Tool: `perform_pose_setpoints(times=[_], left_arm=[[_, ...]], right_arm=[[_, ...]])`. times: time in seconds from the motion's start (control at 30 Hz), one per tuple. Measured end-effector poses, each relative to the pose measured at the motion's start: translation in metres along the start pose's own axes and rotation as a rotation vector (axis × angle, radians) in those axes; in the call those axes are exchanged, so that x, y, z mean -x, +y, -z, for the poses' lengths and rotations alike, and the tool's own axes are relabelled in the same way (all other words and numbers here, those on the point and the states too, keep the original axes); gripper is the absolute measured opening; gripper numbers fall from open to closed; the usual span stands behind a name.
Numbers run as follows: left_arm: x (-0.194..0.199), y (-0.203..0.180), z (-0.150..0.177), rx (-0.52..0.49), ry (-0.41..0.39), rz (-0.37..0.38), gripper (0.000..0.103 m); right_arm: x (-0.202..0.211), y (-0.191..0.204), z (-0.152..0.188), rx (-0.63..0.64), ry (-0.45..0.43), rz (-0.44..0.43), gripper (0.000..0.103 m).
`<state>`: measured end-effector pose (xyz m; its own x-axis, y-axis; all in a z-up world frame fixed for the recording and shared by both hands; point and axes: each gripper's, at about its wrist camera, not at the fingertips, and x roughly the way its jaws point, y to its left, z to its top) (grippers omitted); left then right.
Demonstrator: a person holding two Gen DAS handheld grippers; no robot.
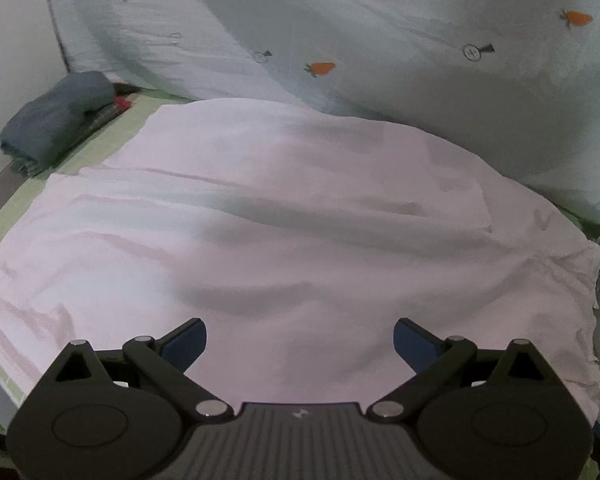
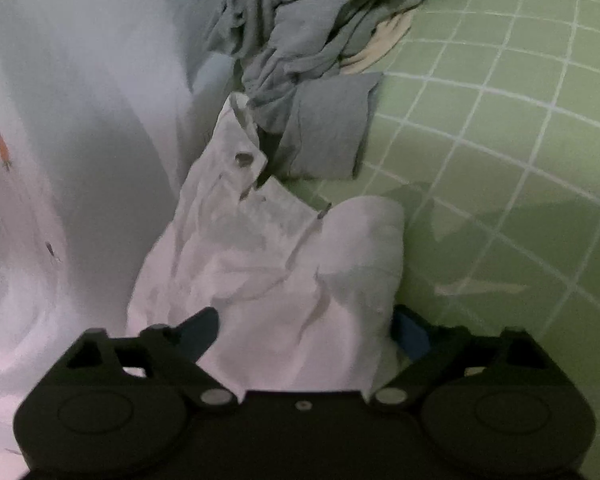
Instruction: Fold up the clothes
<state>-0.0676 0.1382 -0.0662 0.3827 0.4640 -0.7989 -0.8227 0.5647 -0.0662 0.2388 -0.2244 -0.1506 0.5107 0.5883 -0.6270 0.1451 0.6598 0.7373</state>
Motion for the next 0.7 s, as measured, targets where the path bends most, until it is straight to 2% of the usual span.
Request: perform_pose_setpoints(times=[0.03,0.1,0.13,0.17,0.23,0.53,0.7], left_arm=[[0.003,0.003,0.003,0.009,0.0,0.0,0.099],[0.008,0.01,0.01,0.023,0.004,0.001,0.099],[0.011,0.013,0.014,0.023,0.009,0.0,0.099],[0.015,0.016,0.017,0.022,0.013,-0.002,0.099],[0.022,0.022,0.024,0.011,0.016,-0.011,0.099],[0.031,0.052,0.037,0.047,0.06,-0.026,0.099],[0.032,0.068,0.043,0.036,0.08,-0.031,0.099]], right_arm=[[0.0,-0.001,0.003,-0.003,0.008,0.009,0.055],[0.002,-0.007,0.01,-0.017,0.024,0.029,0.028],[0.004,-0.011,0.013,-0.028,0.02,0.026,0.024],[0.008,-0.016,0.015,-0.04,0.011,0.018,0.022],[0.02,-0.019,0.017,-0.016,-0.032,0.059,0.017],[0.097,-0.029,0.018,0.094,-0.218,0.246,0.01],[0.108,-0.032,0.024,0.166,-0.241,0.341,0.011]])
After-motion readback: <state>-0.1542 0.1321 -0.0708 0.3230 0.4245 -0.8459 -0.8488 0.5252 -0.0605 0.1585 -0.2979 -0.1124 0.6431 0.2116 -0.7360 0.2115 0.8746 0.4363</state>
